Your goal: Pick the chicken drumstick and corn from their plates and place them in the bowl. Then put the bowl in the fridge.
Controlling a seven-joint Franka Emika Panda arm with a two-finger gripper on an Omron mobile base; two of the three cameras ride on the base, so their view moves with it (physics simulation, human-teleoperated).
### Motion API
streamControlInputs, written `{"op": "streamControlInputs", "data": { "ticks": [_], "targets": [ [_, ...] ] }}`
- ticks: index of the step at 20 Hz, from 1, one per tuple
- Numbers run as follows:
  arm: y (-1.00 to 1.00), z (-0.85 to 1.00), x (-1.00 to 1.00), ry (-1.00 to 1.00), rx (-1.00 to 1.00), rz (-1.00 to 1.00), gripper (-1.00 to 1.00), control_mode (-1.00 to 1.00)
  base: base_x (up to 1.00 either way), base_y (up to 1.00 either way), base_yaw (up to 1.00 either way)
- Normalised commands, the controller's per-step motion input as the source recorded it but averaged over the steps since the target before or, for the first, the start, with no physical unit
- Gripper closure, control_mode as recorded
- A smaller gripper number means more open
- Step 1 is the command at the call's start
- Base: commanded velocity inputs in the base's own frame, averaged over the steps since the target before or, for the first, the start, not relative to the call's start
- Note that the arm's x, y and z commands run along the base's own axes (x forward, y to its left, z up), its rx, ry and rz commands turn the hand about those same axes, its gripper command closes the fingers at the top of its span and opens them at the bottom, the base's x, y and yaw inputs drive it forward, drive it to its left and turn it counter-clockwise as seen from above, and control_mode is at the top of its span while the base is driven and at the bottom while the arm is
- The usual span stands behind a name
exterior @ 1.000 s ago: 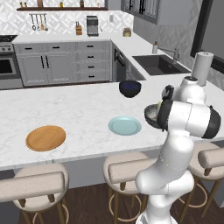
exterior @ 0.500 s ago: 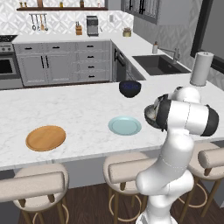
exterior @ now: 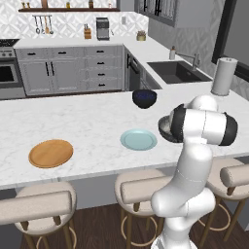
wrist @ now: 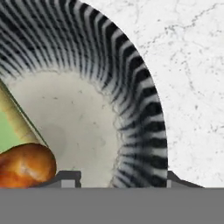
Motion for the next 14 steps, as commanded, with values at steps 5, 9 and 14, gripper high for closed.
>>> {"op": "streamControlInputs", "data": {
  "ticks": [5,9,14],
  "targets": [
    [0.00,0.06,-0.07,0.00,0.00,0.00,1.00,-1.00,0.00,0.00,0.00],
    [0.00,0.63,-0.55,-0.08,0.02,0.00,1.00,-1.00,0.00,0.00,0.00],
    [0.16,1.00,-0.86,-0.15,0.04,0.00,1.00,-1.00,0.00,0.00,0.00]
  ]
}}
